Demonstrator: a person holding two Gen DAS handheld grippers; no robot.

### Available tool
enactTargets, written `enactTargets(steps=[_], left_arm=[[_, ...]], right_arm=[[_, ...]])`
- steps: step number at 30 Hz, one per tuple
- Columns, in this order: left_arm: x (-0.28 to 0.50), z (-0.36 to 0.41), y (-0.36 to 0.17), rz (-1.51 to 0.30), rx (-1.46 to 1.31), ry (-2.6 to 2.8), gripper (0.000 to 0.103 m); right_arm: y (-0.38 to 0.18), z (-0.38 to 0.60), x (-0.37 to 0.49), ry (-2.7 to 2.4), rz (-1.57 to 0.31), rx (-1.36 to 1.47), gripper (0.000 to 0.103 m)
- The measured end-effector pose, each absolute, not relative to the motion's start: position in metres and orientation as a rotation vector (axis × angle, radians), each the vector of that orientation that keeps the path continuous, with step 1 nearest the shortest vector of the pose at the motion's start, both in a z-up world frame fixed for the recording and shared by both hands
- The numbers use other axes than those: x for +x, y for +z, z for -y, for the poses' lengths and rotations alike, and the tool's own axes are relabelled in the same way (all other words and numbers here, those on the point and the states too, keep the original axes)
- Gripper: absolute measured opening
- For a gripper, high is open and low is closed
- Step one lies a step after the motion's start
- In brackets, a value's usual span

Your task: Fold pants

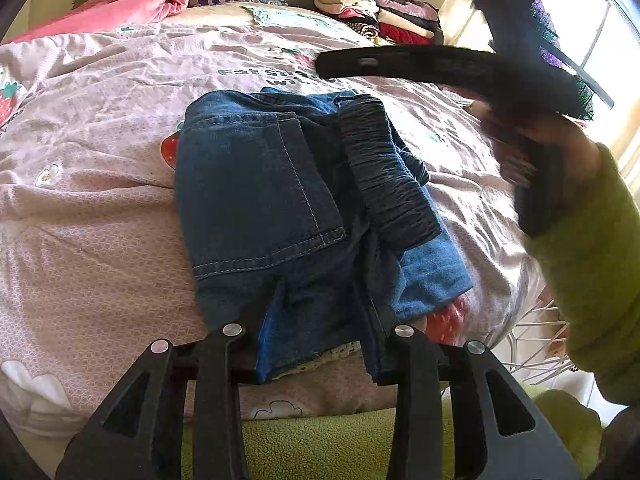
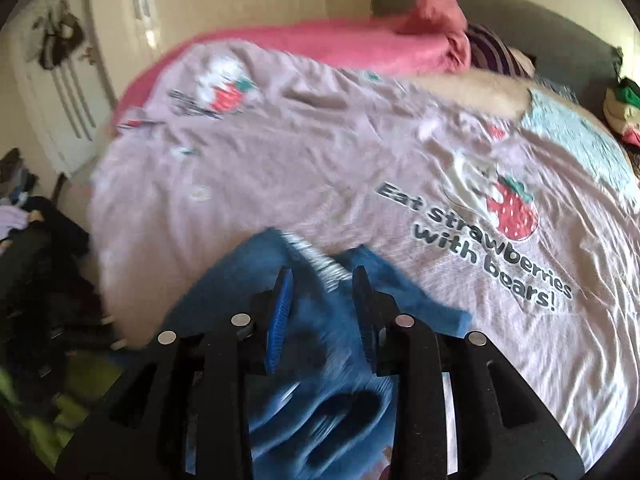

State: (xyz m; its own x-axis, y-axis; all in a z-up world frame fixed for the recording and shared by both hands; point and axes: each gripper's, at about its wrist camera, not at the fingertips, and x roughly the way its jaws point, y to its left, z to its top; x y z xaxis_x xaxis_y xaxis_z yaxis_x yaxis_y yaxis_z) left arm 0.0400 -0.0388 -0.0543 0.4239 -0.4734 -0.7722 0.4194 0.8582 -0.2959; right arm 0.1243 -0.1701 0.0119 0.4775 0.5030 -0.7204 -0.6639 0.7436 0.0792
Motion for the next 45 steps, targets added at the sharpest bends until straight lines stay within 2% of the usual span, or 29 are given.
enactTargets(steps=[4,8,15,21,23,33,35,39,45], left_arm=[[0.041,0.039,-0.055,-0.988,-0.058,-0.557,0.034],[0.041,0.042,-0.055,-0.992,-0.044,-0.551,0.034],[0.042,0.045,-0.054,-0.994,-0.028,-0.529,0.034],[0.036,0.043,-0.043,-0.979,-0.029,-0.505,0.043],[0.033,0.042,-0.038,-0.971,-0.040,-0.511,0.055],[0.021,0.041,-0.015,-0.914,-0.027,-0.502,0.060],[0.020,0.040,-0.010,-0.902,-0.028,-0.497,0.069],[0.017,0.037,-0.002,-0.881,-0.032,-0.486,0.071],[0.015,0.034,0.006,-0.859,-0.034,-0.472,0.082]], right_arm=[[-0.001,0.166,0.091,0.760,-0.810,-0.293,0.038],[-0.034,0.170,0.092,0.608,-0.877,-0.396,0.038],[-0.036,0.182,0.097,0.613,-0.889,-0.244,0.041],[-0.012,0.192,0.078,0.618,-0.837,-0.164,0.047],[-0.006,0.196,0.074,0.616,-0.825,-0.156,0.050],[0.026,0.212,0.059,0.574,-0.743,-0.140,0.068],[0.031,0.214,0.056,0.567,-0.728,-0.132,0.071],[0.040,0.216,0.049,0.552,-0.701,-0.132,0.077],[0.052,0.222,0.039,0.513,-0.656,-0.149,0.085]])
